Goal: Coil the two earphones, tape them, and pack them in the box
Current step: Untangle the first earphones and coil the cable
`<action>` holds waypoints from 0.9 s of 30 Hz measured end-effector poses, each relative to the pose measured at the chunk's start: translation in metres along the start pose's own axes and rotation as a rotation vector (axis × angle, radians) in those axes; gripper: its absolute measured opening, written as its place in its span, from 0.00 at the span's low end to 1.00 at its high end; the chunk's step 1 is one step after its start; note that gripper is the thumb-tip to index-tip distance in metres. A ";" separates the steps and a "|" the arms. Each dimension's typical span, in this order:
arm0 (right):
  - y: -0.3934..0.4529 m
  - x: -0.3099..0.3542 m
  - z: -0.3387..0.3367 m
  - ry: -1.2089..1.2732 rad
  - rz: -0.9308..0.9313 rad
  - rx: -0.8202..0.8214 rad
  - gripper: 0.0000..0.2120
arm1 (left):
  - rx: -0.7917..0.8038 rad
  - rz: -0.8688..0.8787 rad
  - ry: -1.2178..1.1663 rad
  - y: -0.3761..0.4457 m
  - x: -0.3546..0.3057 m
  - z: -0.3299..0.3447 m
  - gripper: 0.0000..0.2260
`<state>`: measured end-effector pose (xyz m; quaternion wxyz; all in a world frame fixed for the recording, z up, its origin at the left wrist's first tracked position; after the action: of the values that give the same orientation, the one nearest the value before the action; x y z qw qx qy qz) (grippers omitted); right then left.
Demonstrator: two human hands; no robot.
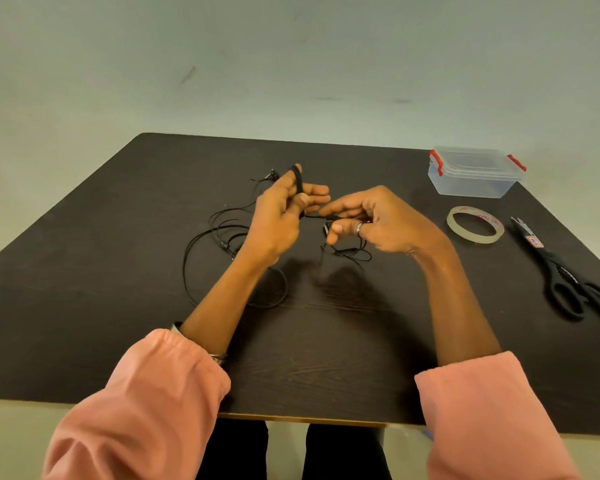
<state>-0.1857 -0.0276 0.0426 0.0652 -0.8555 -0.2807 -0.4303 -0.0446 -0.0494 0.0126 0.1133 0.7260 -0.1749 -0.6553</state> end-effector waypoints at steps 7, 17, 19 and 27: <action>-0.004 0.002 0.003 0.041 -0.003 0.057 0.13 | -0.002 -0.080 0.027 -0.004 0.004 0.005 0.12; -0.006 -0.007 0.014 0.173 0.135 0.190 0.14 | -0.223 -0.238 -0.665 -0.002 0.006 -0.009 0.11; -0.007 -0.007 0.015 0.154 0.142 0.209 0.14 | -0.238 -0.246 -0.714 -0.001 0.007 -0.010 0.11; -0.006 0.001 -0.012 0.137 0.007 -0.122 0.16 | 0.002 -0.213 -0.366 -0.005 0.000 0.006 0.15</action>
<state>-0.1965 -0.0262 0.0501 0.0338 -0.8274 -0.2458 -0.5039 -0.0501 -0.0441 0.0098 0.0092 0.6094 -0.1155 -0.7843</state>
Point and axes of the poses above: each hand's wrist, its own y-axis towards the middle knuckle, its own z-axis out of the palm, x = y × z, the point moved 6 cm from there along y, towards the middle knuckle, and after that the axes turned 2 degrees about y, right-handed, at the moved point
